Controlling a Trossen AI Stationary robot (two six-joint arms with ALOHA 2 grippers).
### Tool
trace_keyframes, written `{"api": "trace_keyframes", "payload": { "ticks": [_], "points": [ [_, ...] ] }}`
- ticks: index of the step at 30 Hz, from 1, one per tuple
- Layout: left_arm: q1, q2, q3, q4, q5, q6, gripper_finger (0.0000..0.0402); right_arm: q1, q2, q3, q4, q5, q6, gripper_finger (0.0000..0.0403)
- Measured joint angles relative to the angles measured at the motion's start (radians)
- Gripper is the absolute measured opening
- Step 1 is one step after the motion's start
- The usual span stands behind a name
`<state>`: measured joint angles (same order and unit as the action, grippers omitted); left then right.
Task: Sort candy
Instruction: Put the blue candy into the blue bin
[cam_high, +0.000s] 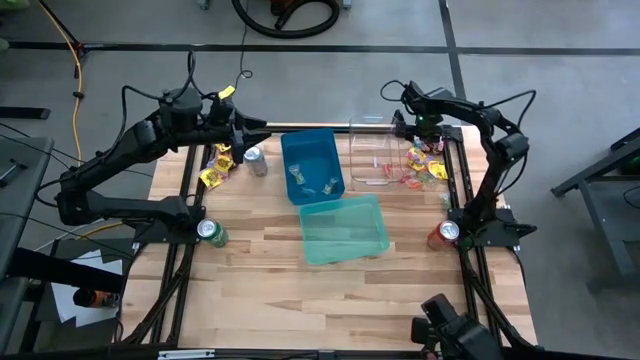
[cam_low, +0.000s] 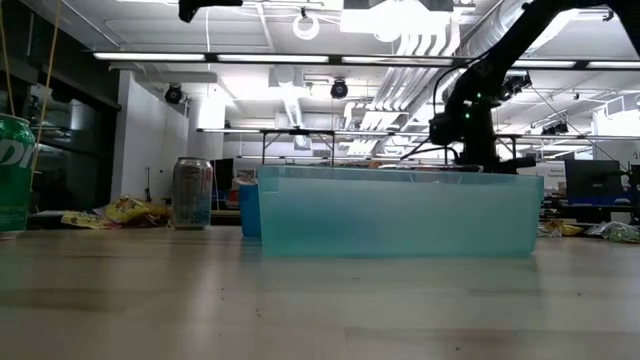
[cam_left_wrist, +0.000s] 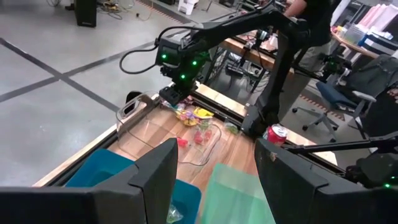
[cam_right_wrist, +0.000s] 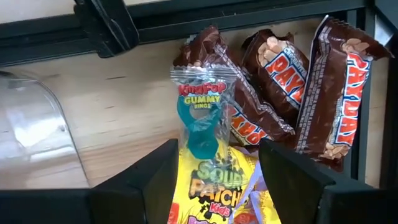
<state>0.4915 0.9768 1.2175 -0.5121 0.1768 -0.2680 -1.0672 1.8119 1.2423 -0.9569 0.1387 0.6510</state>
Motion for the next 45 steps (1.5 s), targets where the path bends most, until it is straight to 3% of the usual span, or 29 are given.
{"api": "trace_keyframes", "payload": {
  "ticks": [5,12,19,26,29,33,40,45],
  "points": [
    [0.0,0.0,0.0,0.0,0.0,0.0,0.0202,0.0,0.002,0.0,-0.001,0.007,-0.005,0.0159],
    [0.0,0.0,0.0,0.0,0.0,0.0,0.0202,0.001,0.002,0.0,-0.011,0.008,-0.056,0.0012],
    [0.0,0.0,0.0,0.0,0.0,-0.01,0.0202,0.001,-0.03,-0.002,-0.012,0.009,-0.109,0.0004],
    [0.0,0.0,0.0,0.001,-0.016,-0.009,0.0202,0.059,-0.272,-0.002,0.05,0.014,-0.173,0.0002],
    [0.0,0.0,0.0,0.001,-0.044,-0.009,0.0202,0.123,-0.387,-0.002,0.113,-0.079,-0.187,0.0001],
    [-0.001,0.0,0.0,0.001,-0.047,-0.009,0.0202,0.297,-0.463,0.0,0.243,-0.152,-0.178,0.0001],
    [-0.001,0.0,0.0,0.001,-0.047,-0.01,0.0202,0.634,-0.373,0.0,0.504,-0.148,-0.117,0.0],
    [-0.001,0.0,0.0,0.001,-0.048,-0.01,0.0202,0.747,-0.243,0.0,0.629,-0.147,-0.109,0.0]
  ]
}}
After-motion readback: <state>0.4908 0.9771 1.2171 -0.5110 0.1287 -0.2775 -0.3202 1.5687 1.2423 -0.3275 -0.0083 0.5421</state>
